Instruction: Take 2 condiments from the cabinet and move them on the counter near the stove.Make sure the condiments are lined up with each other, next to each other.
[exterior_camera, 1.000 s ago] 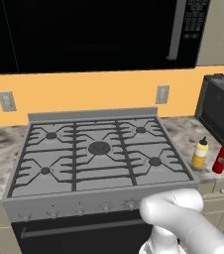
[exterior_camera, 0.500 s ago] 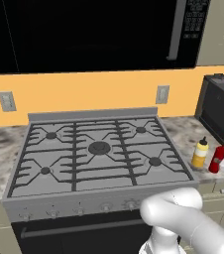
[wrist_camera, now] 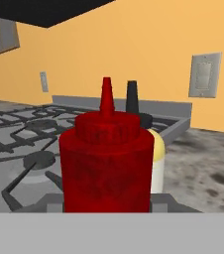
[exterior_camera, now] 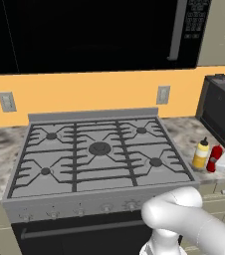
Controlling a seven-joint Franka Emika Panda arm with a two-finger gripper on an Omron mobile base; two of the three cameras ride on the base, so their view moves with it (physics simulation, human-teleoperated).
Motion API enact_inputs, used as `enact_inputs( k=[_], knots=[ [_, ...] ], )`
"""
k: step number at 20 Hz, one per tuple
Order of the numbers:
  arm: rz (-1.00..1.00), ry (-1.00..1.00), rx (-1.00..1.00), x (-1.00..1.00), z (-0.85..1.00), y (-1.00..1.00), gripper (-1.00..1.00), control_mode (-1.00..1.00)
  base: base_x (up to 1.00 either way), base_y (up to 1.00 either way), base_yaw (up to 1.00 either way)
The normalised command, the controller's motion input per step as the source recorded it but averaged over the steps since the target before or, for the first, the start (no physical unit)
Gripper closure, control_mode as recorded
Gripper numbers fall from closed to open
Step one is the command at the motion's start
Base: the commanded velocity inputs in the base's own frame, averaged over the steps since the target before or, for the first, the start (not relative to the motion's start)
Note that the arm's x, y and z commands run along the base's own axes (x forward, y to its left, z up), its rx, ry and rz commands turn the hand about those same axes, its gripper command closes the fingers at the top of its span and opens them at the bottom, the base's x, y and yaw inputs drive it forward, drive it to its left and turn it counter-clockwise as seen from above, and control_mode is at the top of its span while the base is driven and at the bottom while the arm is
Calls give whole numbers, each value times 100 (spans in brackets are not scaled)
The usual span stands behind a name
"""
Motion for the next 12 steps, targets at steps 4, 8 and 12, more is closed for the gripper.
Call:
enact_inputs(
  k=[4, 8, 12],
  knots=[
    [0, 0, 0, 8, -5, -1, 100, -100, 0, 0, 0],
    [0, -2, 0, 2, -1, 0, 100, -100, 0, 0, 0],
    [0, -8, 0, 0, -6, 0, 100, -100, 0, 0, 0]
  ],
)
